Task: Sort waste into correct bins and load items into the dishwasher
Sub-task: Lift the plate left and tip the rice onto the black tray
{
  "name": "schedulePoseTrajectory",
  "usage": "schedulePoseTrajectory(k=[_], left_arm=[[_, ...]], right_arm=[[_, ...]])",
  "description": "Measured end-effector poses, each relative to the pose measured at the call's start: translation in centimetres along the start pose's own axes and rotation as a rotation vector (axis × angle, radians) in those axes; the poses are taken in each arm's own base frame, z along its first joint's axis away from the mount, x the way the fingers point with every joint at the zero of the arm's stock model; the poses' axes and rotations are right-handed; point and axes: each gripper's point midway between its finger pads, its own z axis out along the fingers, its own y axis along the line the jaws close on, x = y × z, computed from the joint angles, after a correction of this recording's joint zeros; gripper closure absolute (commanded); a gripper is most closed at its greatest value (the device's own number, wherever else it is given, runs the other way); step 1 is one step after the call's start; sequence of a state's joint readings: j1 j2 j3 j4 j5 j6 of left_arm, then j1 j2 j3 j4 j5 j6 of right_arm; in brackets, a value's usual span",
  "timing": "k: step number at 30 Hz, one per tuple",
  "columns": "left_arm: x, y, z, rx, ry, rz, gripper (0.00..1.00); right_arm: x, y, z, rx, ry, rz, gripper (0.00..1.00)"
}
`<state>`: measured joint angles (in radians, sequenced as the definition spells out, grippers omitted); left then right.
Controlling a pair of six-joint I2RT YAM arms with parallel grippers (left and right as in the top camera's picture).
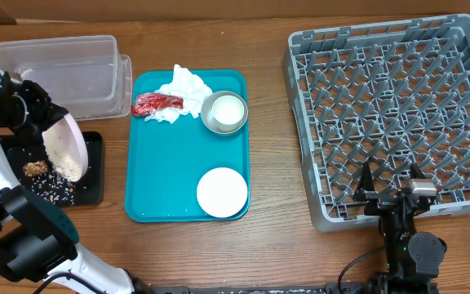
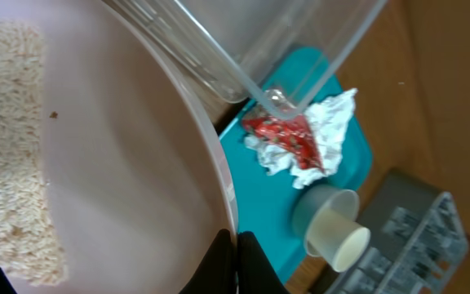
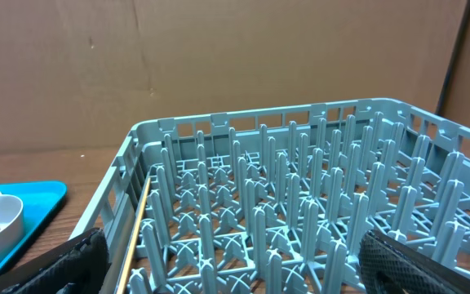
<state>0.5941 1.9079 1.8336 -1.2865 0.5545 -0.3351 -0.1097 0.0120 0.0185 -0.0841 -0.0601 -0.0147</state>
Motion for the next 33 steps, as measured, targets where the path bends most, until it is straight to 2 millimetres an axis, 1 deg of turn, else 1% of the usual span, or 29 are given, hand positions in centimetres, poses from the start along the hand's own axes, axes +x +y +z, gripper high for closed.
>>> schedulePoseTrajectory(k=[4, 6, 13, 17, 23, 26, 29, 33], left_arm=[[-0.2, -0.8, -1.1, 0.128, 0.016, -0.034, 0.96], [-0.5, -0.8, -1.7, 0.173, 0.015, -0.054, 0.96], [-1.5, 0.7, -3.4, 0.225, -0.013, -0.114, 0.96], [-1.7, 1.6, -4.1, 0.236, -0.017, -0.153, 0.96], [-2.7, 1.2, -6.0, 0.366, -0.043, -0.172, 0.96], [-3.3, 1.6, -7.1, 0.422, -0.061, -0.193, 0.96], [-2.9, 2.0, -7.8, 0.449, -0.046, -0.237, 0.96], [-3.1, 1.8, -8.7, 0.506, -0.050, -0.244, 0.96]], right_arm=[[0.0, 0.0, 0.0, 0.000, 0.000, 0.000, 0.00], [0.0, 0.0, 0.0, 0.000, 0.000, 0.000, 0.00], [0.0, 0.0, 0.0, 0.000, 0.000, 0.000, 0.00], [0.0, 0.0, 0.0, 0.000, 0.000, 0.000, 0.00], [0.0, 0.0, 0.0, 0.000, -0.001, 0.000, 0.00], [0.0, 0.0, 0.0, 0.000, -0.001, 0.000, 0.00], [0.0, 0.0, 0.0, 0.000, -0.001, 0.000, 0.00], [0.0, 0.0, 0.0, 0.000, -0.001, 0.000, 0.00]])
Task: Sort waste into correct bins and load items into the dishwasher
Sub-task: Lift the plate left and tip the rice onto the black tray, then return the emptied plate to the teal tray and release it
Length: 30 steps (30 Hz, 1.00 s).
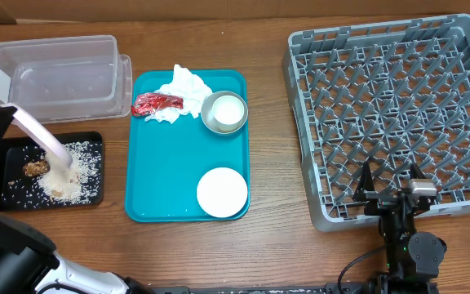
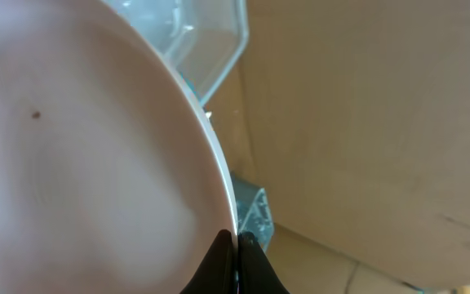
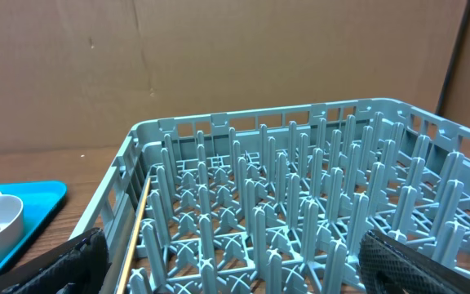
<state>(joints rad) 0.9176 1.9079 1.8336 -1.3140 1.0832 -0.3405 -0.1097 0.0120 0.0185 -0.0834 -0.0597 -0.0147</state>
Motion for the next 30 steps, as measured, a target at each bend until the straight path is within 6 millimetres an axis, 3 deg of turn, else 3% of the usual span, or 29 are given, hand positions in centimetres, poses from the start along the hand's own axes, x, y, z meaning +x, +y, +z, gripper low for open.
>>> schedulePoseTrajectory(k=[8, 16, 20, 27, 30], left_arm=[[0.3, -1.3, -0.5, 0.086, 0.020, -0.010, 0.96], [0.2, -0.3, -1.8, 0.074, 0.005, -0.076, 0.96], [0.6, -0.2, -2.2, 0.083, 0.013, -0.086, 0.96], [3.0, -2.7, -2.7, 0.242, 0.087, -0.044, 0.96], [2.8, -2.0, -2.6, 0.196, 0.078, -0.025, 0.96]], right_arm=[[0.0, 0.0, 0.0, 0.000, 0.000, 0.000, 0.00], [0.0, 0.0, 0.0, 0.000, 0.000, 0.000, 0.00], [0.0, 0.0, 0.0, -0.001, 0.000, 0.000, 0.00], [0.0, 0.0, 0.0, 0.000, 0.000, 0.000, 0.00], [0.0, 0.0, 0.0, 0.000, 0.000, 0.000, 0.00]])
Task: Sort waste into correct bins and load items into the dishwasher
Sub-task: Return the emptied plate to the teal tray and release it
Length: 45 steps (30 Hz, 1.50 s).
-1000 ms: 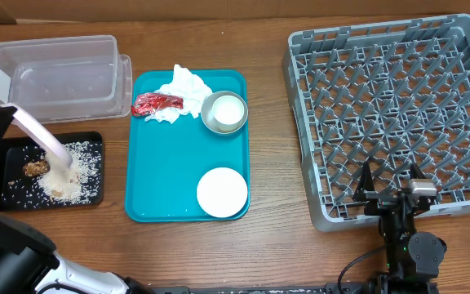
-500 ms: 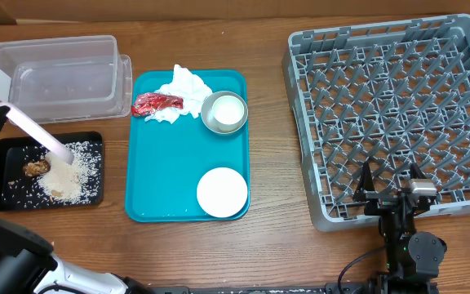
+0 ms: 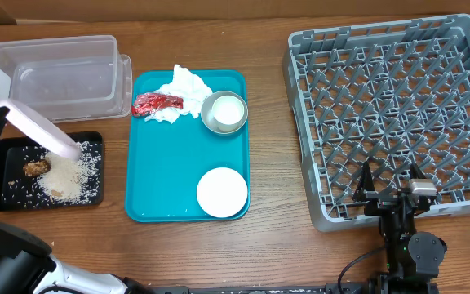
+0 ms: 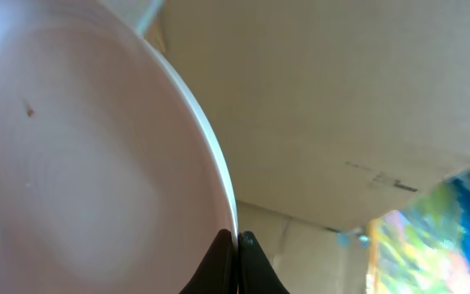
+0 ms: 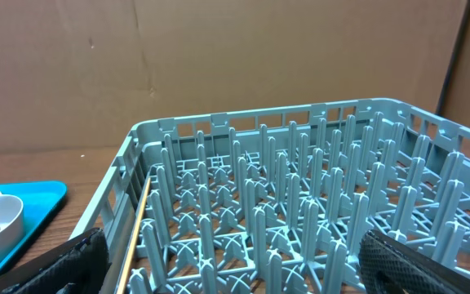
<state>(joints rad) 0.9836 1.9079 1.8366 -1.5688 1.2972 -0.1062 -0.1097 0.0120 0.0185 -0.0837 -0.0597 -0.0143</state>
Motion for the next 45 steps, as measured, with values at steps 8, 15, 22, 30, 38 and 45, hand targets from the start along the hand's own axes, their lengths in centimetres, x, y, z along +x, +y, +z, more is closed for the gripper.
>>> schedulePoseTrajectory(k=[8, 15, 22, 30, 38, 45], left_arm=[[-2.3, 1.7, 0.4, -0.128, -0.055, 0.166, 0.96], [-1.8, 2.0, 0.6, -0.148, -0.041, 0.118, 0.96], [-1.1, 0.7, 0.9, -0.072, -0.013, 0.176, 0.96], [0.9, -1.0, 1.0, -0.033, 0.012, 0.159, 0.96], [10.7, -5.6, 4.1, -0.144, 0.111, 0.438, 0.96], [18.9, -2.2, 10.6, -0.521, 0.312, 0.720, 0.96]], right_arm=[[0.0, 0.0, 0.0, 0.000, 0.000, 0.000, 0.00], [0.0, 0.0, 0.0, 0.000, 0.000, 0.000, 0.00], [0.0, 0.0, 0.0, 0.000, 0.000, 0.000, 0.00], [0.0, 0.0, 0.0, 0.000, 0.000, 0.000, 0.00], [0.0, 0.0, 0.0, 0.000, 0.000, 0.000, 0.00], [0.0, 0.0, 0.0, 0.000, 0.000, 0.000, 0.00]])
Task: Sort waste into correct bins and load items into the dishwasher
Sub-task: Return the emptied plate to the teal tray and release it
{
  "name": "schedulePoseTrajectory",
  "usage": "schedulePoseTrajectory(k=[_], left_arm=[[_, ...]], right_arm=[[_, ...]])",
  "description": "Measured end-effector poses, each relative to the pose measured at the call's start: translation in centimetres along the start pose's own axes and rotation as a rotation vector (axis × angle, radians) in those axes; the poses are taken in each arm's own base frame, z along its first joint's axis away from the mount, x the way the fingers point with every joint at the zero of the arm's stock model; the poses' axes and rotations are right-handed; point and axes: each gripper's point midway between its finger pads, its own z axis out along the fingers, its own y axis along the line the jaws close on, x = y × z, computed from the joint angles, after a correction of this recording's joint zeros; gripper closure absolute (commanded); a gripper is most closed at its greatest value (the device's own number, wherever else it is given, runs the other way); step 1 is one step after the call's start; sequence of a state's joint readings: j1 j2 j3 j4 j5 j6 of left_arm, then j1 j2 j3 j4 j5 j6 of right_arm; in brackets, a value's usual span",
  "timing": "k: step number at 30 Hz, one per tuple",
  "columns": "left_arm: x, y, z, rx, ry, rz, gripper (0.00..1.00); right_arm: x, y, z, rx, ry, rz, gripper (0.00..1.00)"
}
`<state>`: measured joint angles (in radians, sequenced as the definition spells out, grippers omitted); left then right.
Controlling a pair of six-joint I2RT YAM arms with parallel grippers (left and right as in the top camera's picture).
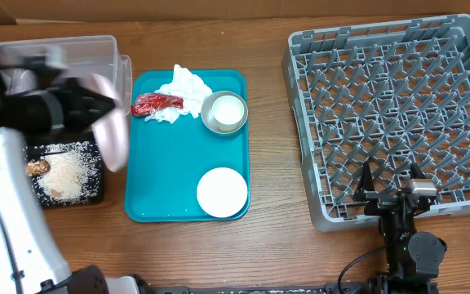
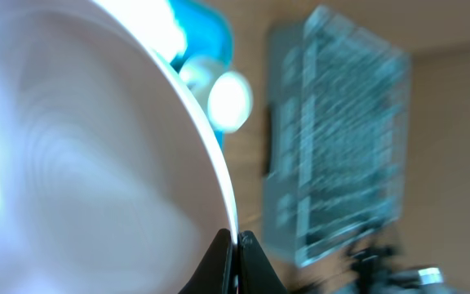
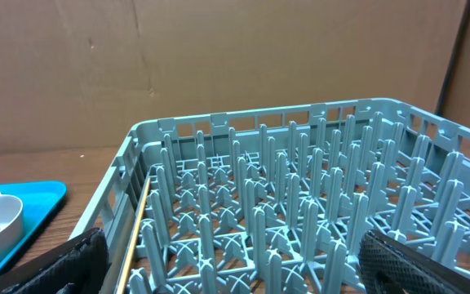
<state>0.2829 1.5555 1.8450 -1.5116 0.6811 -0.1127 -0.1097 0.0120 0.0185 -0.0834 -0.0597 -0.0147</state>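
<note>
My left gripper (image 2: 237, 241) is shut on the rim of a pink plate (image 2: 80, 163), which looks bare. From overhead, the blurred plate (image 1: 114, 129) hangs tilted between the black bin (image 1: 88, 194) of rice and scraps and the teal tray (image 1: 178, 171). The tray carries a crumpled napkin (image 1: 186, 84), a red wrapper (image 1: 157, 103), a metal bowl (image 1: 210, 122) with a white cup inside, and a white disc (image 1: 222, 192). My right gripper (image 3: 235, 269) is open and idle at the near edge of the grey dish rack (image 1: 398, 106).
A clear plastic bin (image 1: 64, 61) stands at the back left, partly behind my left arm. Cardboard walls close off the far side. The rack (image 3: 284, 204) fills the right wrist view, with the bowl at its left edge.
My left arm has swung right with the plate, from over the black bin's left end to the gap between that bin and the teal tray. The right arm has not moved.
First the plate was tilted over the black bin with rice still on it. Then the rice lay heaped in the bin and the plate stood steeply over it. The plate stayed over the bin, bare, and now it hangs beside the teal tray.
</note>
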Motion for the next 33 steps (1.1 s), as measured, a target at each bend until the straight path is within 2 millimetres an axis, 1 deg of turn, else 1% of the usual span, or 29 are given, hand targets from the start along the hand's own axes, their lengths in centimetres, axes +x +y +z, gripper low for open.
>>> schedulePoseTrajectory(k=[4, 8, 10, 13, 14, 19, 24, 30, 33], left_arm=[[2.5, -1.3, 5.3, -0.136, 0.133, 0.098, 0.96], [4.4, -1.7, 10.7, -0.275, 0.223, 0.149, 0.96], [5.6, -1.7, 13.4, -0.342, 0.273, 0.162, 0.96], [7.0, -1.0, 16.1, -0.440, 0.320, 0.167, 0.96], [7.3, -0.5, 17.2, -0.489, 0.332, 0.167, 0.96], [7.9, 1.6, 19.6, -0.609, 0.367, 0.140, 0.96], [8.1, 3.4, 21.3, -0.677, 0.385, 0.091, 0.96], [7.1, 3.9, 23.5, -0.668, 0.356, 0.100, 0.96], [7.0, 3.9, 24.0, -0.664, 0.350, 0.101, 0.95]], right_arm=[[0.0, 0.0, 0.0, -0.001, 0.000, 0.000, 0.00], [0.0, 0.0, 0.0, 0.000, 0.000, 0.000, 0.00], [0.0, 0.0, 0.0, 0.000, 0.000, 0.000, 0.00], [0.0, 0.0, 0.0, 0.000, 0.000, 0.000, 0.00], [0.0, 0.0, 0.0, 0.000, 0.000, 0.000, 0.00], [0.0, 0.0, 0.0, 0.000, 0.000, 0.000, 0.00], [0.0, 0.0, 0.0, 0.000, 0.000, 0.000, 0.00], [0.0, 0.0, 0.0, 0.000, 0.001, 0.000, 0.00], [0.0, 0.0, 0.0, -0.001, 0.000, 0.000, 0.00]])
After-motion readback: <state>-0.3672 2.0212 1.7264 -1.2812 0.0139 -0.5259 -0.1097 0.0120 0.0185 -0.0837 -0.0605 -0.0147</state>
